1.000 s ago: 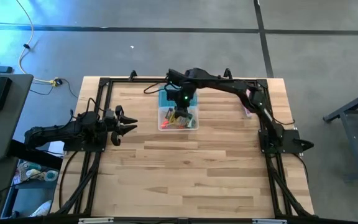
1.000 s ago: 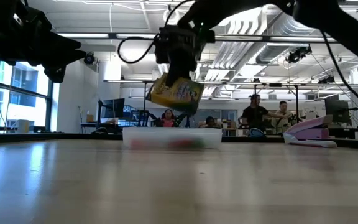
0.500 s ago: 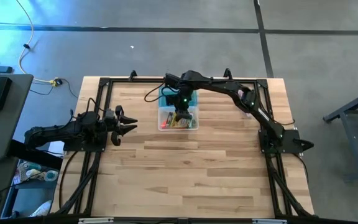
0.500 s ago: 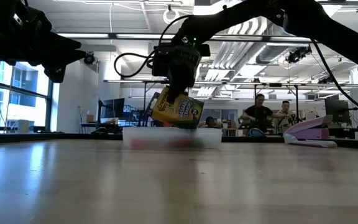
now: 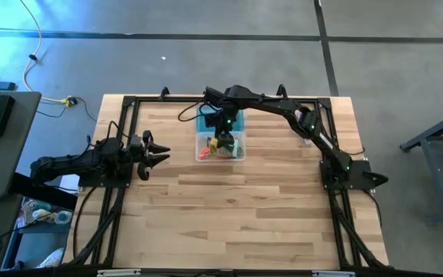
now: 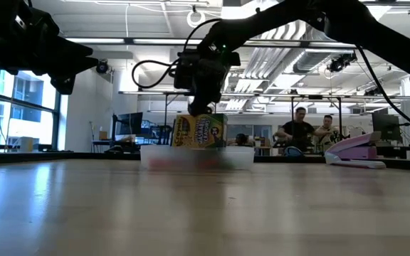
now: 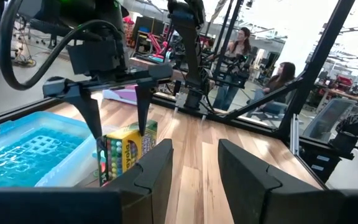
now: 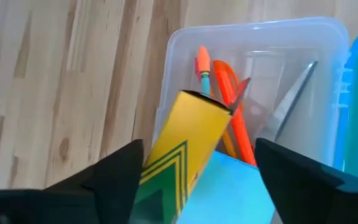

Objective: Pack school essentials
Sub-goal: Put the crayon box into the blue supply box

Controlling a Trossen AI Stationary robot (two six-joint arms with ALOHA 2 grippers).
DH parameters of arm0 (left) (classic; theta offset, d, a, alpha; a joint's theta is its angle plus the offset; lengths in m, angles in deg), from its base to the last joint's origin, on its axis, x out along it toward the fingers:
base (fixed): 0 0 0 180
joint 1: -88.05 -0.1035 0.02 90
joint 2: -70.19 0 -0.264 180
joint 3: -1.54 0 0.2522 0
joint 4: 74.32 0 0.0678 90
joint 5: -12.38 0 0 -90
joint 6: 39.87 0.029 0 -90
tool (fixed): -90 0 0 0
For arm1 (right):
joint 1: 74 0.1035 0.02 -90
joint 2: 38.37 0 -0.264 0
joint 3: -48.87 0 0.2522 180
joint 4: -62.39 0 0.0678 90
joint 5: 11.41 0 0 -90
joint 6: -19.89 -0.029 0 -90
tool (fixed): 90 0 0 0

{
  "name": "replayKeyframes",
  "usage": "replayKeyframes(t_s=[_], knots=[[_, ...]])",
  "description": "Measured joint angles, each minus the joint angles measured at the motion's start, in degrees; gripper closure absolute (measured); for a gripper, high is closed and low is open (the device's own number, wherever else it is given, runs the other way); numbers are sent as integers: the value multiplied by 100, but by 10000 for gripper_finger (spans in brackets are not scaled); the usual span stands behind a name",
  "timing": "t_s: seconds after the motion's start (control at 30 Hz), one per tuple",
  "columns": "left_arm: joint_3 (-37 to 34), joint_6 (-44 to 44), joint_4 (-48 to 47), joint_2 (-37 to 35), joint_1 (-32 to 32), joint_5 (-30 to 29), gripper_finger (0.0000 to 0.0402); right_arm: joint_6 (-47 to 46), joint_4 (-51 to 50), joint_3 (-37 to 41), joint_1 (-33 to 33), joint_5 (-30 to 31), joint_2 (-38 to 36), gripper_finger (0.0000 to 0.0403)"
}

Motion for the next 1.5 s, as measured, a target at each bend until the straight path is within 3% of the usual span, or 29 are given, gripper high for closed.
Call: replayKeyframes(t_s=[0.2, 0.47, 0.83, 1.07, 1.5], knots=[[0, 0, 0, 0, 1, 0, 284, -123, -209, -65, -152, 187, -76, 68], [0, 1, 0, 0, 1, 0, 284, -122, -714, -400, -209, 743, -140, 66], [0, 1, 0, 0, 0, 0, 284, -708, -924, -400, 30, 580, -316, 66], [0, -1, 0, 0, -1, 0, 284, -1263, -847, -400, 589, 1630, -674, 66], [0, -1, 0, 0, -1, 0, 284, -3298, -543, -280, 2016, 3052, -704, 73]])
